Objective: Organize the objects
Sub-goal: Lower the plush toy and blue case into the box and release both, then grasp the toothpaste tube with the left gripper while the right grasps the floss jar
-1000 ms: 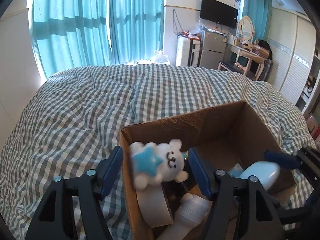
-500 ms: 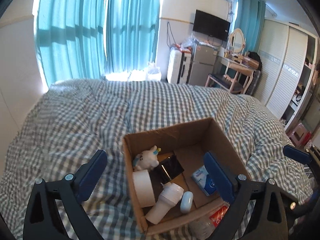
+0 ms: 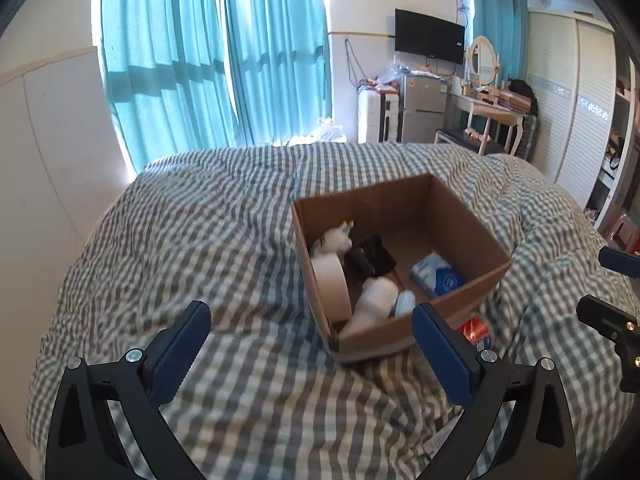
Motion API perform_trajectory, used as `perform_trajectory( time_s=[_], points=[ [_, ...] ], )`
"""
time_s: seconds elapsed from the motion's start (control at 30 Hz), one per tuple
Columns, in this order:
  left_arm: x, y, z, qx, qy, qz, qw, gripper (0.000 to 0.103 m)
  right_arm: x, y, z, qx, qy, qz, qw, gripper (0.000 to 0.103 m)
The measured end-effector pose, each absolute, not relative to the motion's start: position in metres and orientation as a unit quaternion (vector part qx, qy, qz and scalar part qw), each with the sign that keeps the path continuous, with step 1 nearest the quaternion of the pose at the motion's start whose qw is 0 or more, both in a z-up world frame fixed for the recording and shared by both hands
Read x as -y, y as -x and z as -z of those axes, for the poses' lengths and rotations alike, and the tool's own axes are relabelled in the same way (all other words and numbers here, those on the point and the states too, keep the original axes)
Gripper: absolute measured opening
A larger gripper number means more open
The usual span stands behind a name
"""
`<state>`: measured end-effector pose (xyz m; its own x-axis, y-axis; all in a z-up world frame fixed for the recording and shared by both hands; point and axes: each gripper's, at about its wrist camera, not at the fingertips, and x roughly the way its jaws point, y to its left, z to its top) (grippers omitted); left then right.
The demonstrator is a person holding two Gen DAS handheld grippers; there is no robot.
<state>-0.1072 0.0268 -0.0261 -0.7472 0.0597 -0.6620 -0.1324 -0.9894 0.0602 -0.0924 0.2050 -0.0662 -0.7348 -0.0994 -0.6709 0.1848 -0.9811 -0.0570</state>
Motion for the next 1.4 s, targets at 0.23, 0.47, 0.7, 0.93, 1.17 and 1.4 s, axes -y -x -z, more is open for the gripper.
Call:
perform_trajectory(
  time_s=[0.23, 0.47, 0.7, 0.93, 1.17, 1.4],
  points=[
    [-0.044, 0.094, 0.085, -0.042, 0.385, -0.920, 0.063, 0.103, -0.212, 0.089, 0.122, -0.061, -0.402, 0.912, 0.062, 0.084],
    [-0.067, 0.084, 0.120, -0.028, 0.408, -0.908, 0.088, 0.103, -0.236, 0.100, 0.145, -0.018, -0.435, 0.899, 0.037, 0.084],
    [-0.102, 0.073, 0.139, -0.048, 0.418, -0.897, 0.139, 0.103, -0.249, 0.095, 0.146, 0.007, -0.427, 0.904, 0.006, 0.084],
    [-0.143, 0.063, 0.161, -0.095, 0.420, -0.884, 0.181, 0.089, -0.260, 0.090, 0.142, 0.039, -0.420, 0.907, -0.004, 0.084],
    [-0.152, 0.080, 0.185, -0.056, 0.483, -0.836, 0.256, 0.069, -0.260, 0.091, 0.144, 0.041, -0.425, 0.904, -0.012, 0.084],
    [-0.152, 0.078, 0.181, -0.072, 0.497, -0.831, 0.238, 0.031, -0.260, 0.090, 0.144, 0.043, -0.424, 0.904, -0.014, 0.084]
  ],
)
